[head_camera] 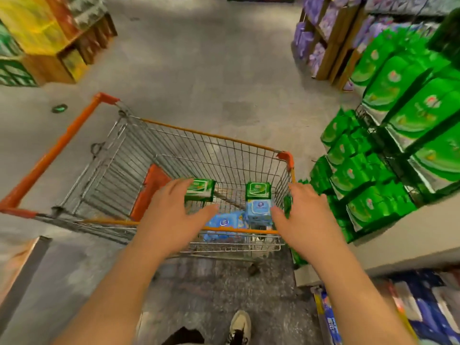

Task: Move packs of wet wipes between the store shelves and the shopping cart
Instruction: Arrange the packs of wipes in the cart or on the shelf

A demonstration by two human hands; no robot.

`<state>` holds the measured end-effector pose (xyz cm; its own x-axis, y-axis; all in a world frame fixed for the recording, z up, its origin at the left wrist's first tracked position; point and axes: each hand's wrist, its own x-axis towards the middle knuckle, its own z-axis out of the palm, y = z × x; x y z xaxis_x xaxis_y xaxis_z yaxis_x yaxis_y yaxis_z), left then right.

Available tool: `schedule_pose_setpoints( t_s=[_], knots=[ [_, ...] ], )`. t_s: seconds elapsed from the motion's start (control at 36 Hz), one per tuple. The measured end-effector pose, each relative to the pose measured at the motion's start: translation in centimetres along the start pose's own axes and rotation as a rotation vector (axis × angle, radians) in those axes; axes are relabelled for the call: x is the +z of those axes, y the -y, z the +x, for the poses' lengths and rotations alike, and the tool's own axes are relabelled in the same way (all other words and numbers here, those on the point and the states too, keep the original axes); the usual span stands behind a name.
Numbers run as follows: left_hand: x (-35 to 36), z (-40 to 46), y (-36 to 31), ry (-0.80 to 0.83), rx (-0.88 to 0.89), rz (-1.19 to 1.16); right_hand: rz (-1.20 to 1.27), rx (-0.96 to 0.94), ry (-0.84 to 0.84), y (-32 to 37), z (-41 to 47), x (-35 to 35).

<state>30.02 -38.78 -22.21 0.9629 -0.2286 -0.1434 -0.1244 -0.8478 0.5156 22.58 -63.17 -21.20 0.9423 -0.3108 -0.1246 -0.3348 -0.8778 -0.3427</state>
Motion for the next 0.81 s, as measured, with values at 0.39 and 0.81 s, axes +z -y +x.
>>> schedule_pose_setpoints(
  t_s=[0.39,0.81],
  knots=[
    [-0.9,6.8,4.7,0.064,-0.171,-0.081,-0.037,-0.056,0.148,4.4,8.8,3.5],
    [-3.0,20.0,12.3,0.233,-0.159,-0.217,0.026,0.061,0.280,12.3,18.9,8.7]
  ],
)
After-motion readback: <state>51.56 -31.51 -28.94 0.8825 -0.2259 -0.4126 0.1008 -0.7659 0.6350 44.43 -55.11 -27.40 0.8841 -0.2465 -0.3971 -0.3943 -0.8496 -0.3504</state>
